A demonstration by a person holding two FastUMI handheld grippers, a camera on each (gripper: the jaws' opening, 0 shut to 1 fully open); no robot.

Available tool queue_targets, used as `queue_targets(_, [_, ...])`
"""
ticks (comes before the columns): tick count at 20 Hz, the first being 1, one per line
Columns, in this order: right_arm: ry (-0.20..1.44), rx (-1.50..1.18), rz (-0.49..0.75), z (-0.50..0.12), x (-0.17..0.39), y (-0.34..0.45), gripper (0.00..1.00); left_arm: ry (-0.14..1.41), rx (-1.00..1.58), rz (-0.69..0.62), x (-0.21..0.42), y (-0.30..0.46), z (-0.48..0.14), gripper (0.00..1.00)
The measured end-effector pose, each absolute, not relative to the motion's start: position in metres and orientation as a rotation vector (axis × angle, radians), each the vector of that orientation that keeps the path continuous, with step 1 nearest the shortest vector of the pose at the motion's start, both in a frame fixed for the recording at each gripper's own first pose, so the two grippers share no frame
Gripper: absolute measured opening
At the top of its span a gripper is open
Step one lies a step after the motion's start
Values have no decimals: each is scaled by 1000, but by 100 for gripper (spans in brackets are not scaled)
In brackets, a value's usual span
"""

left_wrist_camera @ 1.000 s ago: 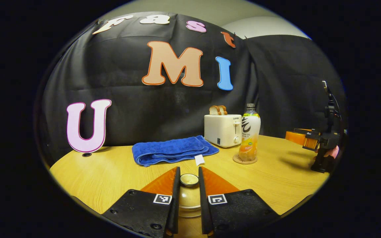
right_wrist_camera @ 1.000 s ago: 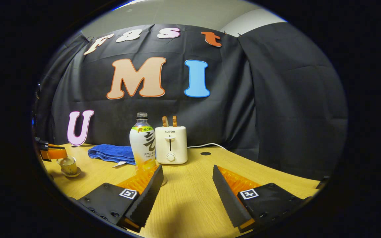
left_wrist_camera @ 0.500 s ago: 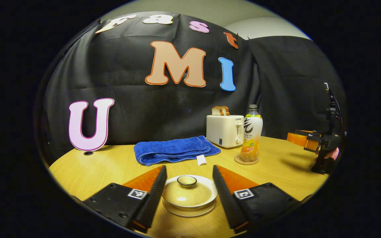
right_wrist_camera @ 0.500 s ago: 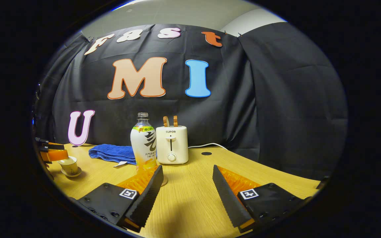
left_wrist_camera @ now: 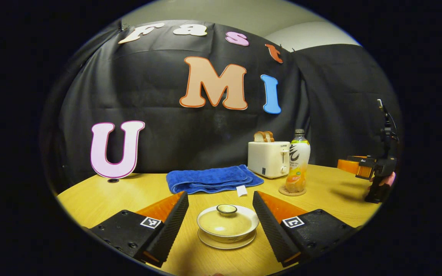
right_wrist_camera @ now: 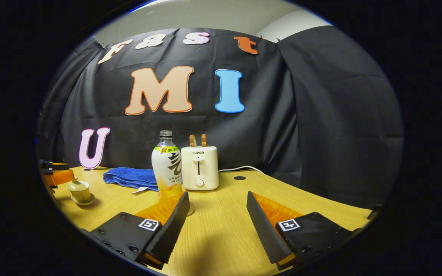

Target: Open the teacup lid with one hand, grasp the water bottle and pour water into the teacup with the other hand; after pouring, place the water bottle on the coaster and then close the teacup lid.

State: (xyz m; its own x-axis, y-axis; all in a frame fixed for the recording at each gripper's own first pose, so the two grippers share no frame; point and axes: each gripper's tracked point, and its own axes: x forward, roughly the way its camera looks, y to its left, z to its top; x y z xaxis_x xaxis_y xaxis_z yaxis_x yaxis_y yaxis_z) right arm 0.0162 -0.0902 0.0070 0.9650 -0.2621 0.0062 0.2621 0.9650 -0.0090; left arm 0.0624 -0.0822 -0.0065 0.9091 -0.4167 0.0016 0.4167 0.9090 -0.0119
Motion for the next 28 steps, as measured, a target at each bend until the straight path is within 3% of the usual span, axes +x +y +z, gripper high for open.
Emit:
queue_targets(3, [-5,-10,-265,6,17,-91,92,2,-10,-327,58,-55,-7,98])
queue_targets(4, [-5,-10,-265,7,16,-90,96,-1,-9,-299,54,-47,-7,98])
queue_targets(5, [-5,-10,-265,7,17,-91,92,-2,-8,-273,52,-40,-6,98])
queue_targets(14, [-6,-10,-265,7,17,-90,92,1,8,76,38,44,-6,98])
queue_targets(15, [-6,-10,-265,7,16,-91,96,2,7,97,35,48,-6,98])
queue_targets(28, [-7,-11,-265,7,16,-91,92,3,6,137,29,54,-7,98])
